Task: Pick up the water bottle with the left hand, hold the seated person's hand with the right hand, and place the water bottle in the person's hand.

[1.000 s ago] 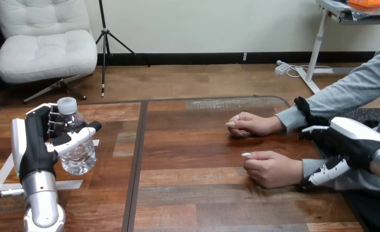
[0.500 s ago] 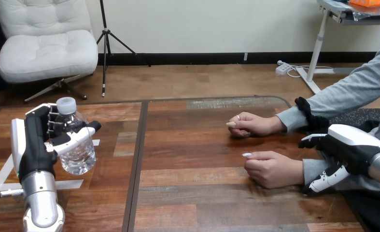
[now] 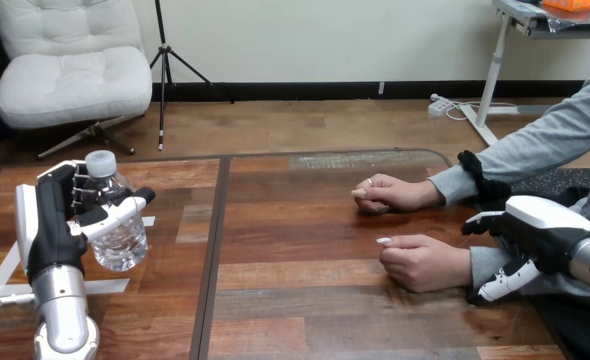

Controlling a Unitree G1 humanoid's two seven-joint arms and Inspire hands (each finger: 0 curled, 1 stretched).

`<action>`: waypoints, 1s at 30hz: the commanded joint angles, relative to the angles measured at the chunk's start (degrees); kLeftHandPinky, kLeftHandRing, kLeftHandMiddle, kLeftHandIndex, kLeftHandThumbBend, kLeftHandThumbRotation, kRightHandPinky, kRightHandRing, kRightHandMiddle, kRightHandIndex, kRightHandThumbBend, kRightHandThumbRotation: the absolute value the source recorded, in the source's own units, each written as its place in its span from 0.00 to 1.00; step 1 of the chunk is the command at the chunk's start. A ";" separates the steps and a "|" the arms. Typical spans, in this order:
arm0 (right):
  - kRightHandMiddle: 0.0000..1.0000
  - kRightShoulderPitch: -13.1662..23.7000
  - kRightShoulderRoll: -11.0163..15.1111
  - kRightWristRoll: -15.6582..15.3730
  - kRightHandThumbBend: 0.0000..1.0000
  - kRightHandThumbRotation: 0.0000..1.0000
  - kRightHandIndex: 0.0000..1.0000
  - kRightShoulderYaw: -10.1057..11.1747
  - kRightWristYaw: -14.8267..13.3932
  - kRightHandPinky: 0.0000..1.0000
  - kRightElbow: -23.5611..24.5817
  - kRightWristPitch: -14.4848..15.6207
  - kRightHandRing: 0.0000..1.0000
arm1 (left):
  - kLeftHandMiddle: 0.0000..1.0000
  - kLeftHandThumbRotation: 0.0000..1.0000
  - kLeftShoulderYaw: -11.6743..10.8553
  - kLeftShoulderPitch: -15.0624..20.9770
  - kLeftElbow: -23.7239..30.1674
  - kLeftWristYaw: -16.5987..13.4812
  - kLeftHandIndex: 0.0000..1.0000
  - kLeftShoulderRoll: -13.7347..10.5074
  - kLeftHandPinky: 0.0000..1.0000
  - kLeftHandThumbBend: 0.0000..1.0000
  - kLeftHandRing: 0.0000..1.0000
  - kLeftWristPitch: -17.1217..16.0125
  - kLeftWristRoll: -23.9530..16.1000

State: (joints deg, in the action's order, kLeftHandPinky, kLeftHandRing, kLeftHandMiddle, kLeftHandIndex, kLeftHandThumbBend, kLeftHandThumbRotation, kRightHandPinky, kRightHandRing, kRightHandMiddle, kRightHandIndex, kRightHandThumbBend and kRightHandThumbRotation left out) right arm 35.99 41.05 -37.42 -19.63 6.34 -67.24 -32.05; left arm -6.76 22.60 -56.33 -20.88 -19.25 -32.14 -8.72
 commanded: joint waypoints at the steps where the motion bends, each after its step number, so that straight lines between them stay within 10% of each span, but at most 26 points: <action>1: 0.86 5.06 1.01 -0.72 1.00 0.31 0.83 -0.94 -1.58 0.77 -0.41 -0.76 0.86 | 0.45 0.00 -0.50 3.00 3.60 -0.09 0.44 -0.63 0.39 0.71 0.41 -1.62 0.28; 30: 0.84 6.05 -0.21 -3.71 1.00 0.33 0.81 -4.63 -3.47 0.75 -2.08 -0.20 0.83 | 0.45 0.00 -0.53 2.72 4.05 -0.13 0.44 -0.54 0.39 0.71 0.41 -1.80 0.15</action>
State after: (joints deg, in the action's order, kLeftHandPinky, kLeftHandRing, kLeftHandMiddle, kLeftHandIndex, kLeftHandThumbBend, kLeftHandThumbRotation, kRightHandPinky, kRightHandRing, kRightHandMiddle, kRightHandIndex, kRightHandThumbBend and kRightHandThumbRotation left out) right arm 37.12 41.01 -40.50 -23.22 4.47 -68.79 -32.32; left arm -6.79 22.59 -56.28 -20.65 -19.25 -32.14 -8.74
